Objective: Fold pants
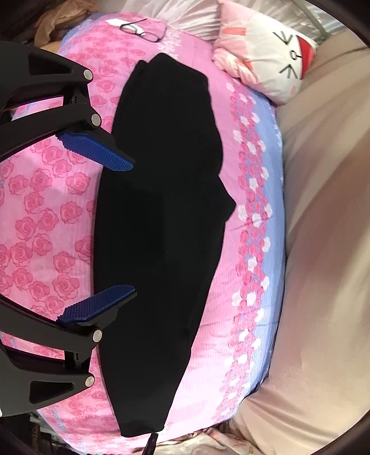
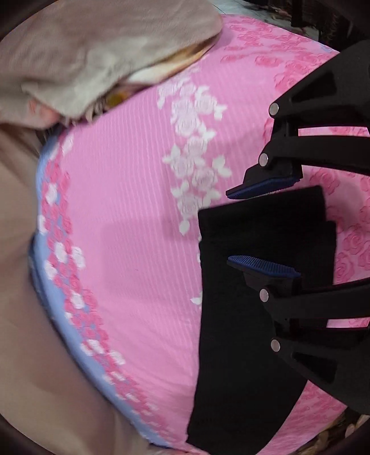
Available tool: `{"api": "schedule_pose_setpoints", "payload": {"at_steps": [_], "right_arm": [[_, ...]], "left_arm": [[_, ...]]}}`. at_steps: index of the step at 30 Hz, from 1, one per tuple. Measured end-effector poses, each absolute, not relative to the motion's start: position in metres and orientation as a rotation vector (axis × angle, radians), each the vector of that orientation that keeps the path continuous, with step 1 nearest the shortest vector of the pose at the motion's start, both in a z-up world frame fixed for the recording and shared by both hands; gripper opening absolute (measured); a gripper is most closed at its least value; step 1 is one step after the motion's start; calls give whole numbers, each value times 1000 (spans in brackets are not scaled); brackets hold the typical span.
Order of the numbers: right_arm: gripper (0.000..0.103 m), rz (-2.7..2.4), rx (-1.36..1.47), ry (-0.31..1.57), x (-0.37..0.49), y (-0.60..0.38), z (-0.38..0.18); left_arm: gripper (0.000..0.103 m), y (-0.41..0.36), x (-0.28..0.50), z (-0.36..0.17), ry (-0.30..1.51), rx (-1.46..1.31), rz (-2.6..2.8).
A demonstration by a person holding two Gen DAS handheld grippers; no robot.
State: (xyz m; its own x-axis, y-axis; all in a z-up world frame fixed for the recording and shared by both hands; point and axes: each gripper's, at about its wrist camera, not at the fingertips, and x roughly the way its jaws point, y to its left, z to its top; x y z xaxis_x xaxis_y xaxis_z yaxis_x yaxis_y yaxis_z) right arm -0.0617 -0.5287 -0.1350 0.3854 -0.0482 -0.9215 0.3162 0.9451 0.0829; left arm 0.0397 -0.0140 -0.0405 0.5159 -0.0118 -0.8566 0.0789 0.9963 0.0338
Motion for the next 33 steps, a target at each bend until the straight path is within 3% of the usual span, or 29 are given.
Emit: {"api": "schedule_pose_setpoints", "payload": {"at_steps": [2, 4, 6, 9, 20, 22, 24, 26, 27, 28, 33], "right_arm": [[35, -226, 183, 1150, -61, -513, -136], [14, -216, 94, 1154, -61, -500, -131], [9, -225, -29, 1155, -61, -488, -120], [23, -223, -48, 1137, -68, -484, -106], [25, -202, 192, 1160, -61, -504, -136], [51, -205, 204, 1160, -66, -504, -139], [58, -204, 238, 1190, -65, -506, -148], [45, -176, 253, 1159, -67, -503, -149], [31, -174, 252, 1152, -67, -501, -147], [11, -174, 258, 1145, -68, -501, -144], [11, -268, 214, 1010, -88, -517, -91]], "left_arm": [[80, -17, 38, -40, 1024, 91, -61], [80, -19, 34, -41, 1022, 109, -58], [80, -18, 30, -41, 1022, 111, -45], [80, -10, 28, -42, 1023, 96, -23], [80, 2, 30, -39, 1024, 58, 1], [80, 0, 28, -37, 1013, 69, -6], [80, -3, 27, -38, 1012, 79, -14], [80, -4, 27, -40, 1021, 79, -16], [80, -5, 28, -41, 1027, 76, -19], [80, -6, 27, -41, 1028, 75, -19], [80, -8, 27, -37, 1013, 92, -16]]}}
